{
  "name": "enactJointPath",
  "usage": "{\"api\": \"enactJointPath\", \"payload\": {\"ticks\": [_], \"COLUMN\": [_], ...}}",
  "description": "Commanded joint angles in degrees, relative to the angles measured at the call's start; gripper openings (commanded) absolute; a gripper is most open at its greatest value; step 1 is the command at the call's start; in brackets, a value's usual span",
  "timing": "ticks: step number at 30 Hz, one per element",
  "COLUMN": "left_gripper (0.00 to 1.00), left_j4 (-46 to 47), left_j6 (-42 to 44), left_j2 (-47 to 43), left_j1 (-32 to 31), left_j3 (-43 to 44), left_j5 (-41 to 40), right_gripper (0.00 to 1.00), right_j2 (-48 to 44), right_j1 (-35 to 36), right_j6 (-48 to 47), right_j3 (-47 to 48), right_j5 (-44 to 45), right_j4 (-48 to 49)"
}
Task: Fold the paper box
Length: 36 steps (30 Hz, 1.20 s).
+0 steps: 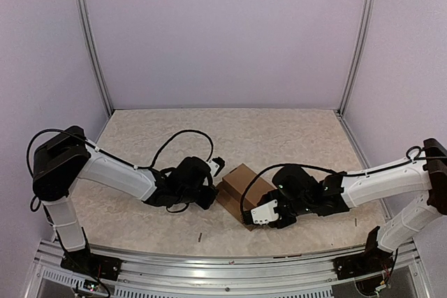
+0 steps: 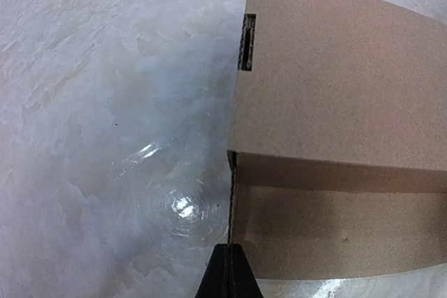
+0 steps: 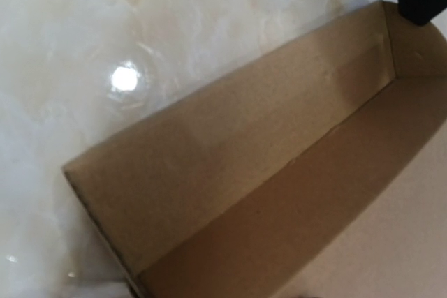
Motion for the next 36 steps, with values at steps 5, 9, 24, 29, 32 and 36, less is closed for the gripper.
{"api": "enactJointPath", "payload": {"ticks": [5, 9, 24, 29, 32, 36], "left_gripper": [0.0, 0.0, 0.0, 0.0, 0.0, 0.0], "left_j4": [-6.3, -9.0, -16.3, -18.4, -19.6, -20.1], "left_j6": [1.0, 1.3, 3.3, 3.9, 4.2, 4.9], "left_j2": [1.4, 1.7, 3.0, 3.5, 3.9, 4.2], "left_j1": [0.2, 0.6, 1.8, 2.7, 3.0, 3.0], "left_j3": [5.7, 8.0, 12.9, 14.8, 16.0, 17.0], "left_j5": [3.2, 4.6, 7.4, 9.0, 9.7, 10.0], "right_gripper": [0.46, 0.45, 0.47, 0.47, 0.47, 0.47], "right_j2": [3.1, 3.3, 3.1, 3.3, 3.5, 3.9], "right_j1": [-0.1, -0.1, -0.1, -0.1, -0.1, -0.2], "right_j6": [-0.4, -0.5, -1.9, -2.1, -2.2, -2.3], "right_j3": [0.1, 0.2, -0.2, -0.1, -0.2, -0.1], "right_j5": [-2.4, -2.6, -5.8, -6.1, -6.3, -6.2], "right_j4": [-3.4, -3.4, -5.1, -5.4, -5.6, -5.6]}}
